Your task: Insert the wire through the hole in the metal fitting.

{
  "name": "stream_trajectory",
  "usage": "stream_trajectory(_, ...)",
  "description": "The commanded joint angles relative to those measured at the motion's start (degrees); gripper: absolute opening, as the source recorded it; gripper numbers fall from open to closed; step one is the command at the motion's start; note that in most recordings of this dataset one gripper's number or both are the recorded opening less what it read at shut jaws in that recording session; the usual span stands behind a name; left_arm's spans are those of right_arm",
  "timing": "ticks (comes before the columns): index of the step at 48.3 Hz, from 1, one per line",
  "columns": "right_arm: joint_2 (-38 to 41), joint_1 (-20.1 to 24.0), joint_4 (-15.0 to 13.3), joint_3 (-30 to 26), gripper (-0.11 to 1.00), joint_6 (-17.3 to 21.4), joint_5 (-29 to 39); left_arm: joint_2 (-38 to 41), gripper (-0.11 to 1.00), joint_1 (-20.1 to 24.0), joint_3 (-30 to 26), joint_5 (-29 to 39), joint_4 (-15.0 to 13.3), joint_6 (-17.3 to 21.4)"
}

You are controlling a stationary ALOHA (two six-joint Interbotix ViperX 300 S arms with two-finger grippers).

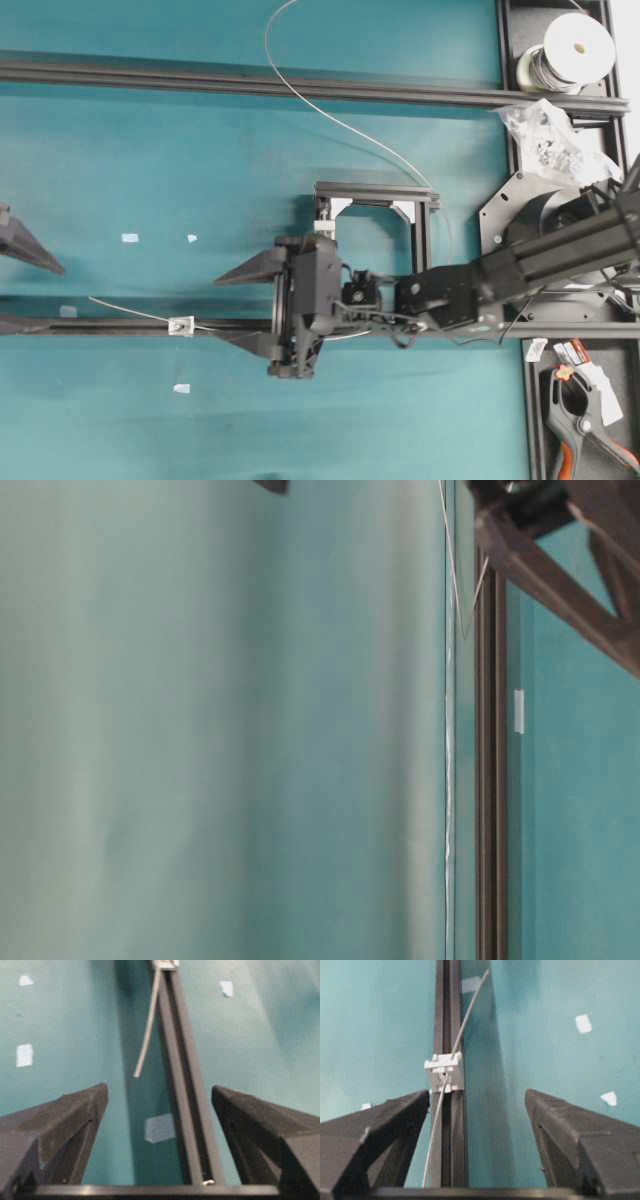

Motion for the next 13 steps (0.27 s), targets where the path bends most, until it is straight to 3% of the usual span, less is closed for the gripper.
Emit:
stream_trajectory(1, -3.87, -0.26, -0.09, 0.88, 0.87, -0.44, -0.26, -0.88, 0.66, 1.32, -0.62, -0.53, 0.35, 0.09)
stream_trajectory(13, -8.0, -1.23, -0.09, 3.96, 0.87, -2.11, -0.53, -2.9, 0.66, 3.87, -0.18, -0.53, 0.35, 2.9)
